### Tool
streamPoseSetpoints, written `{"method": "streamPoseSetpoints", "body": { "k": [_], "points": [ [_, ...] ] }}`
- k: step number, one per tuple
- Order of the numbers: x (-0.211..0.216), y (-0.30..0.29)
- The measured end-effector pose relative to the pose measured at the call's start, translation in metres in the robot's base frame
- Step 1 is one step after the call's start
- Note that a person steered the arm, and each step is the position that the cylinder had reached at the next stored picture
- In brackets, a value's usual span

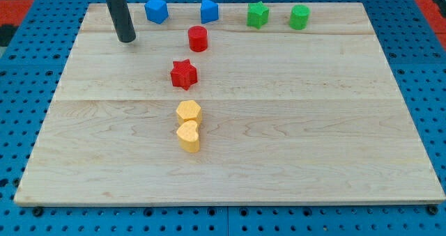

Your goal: Move arm towards the red circle

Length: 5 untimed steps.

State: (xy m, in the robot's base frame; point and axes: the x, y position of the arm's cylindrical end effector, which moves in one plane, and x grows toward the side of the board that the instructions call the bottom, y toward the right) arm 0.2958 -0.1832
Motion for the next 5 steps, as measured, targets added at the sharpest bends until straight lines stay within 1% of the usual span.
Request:
{"method": "streamPoseSetpoints", "body": {
  "k": [5],
  "points": [
    [0.0017, 0.0052]
  ]
}}
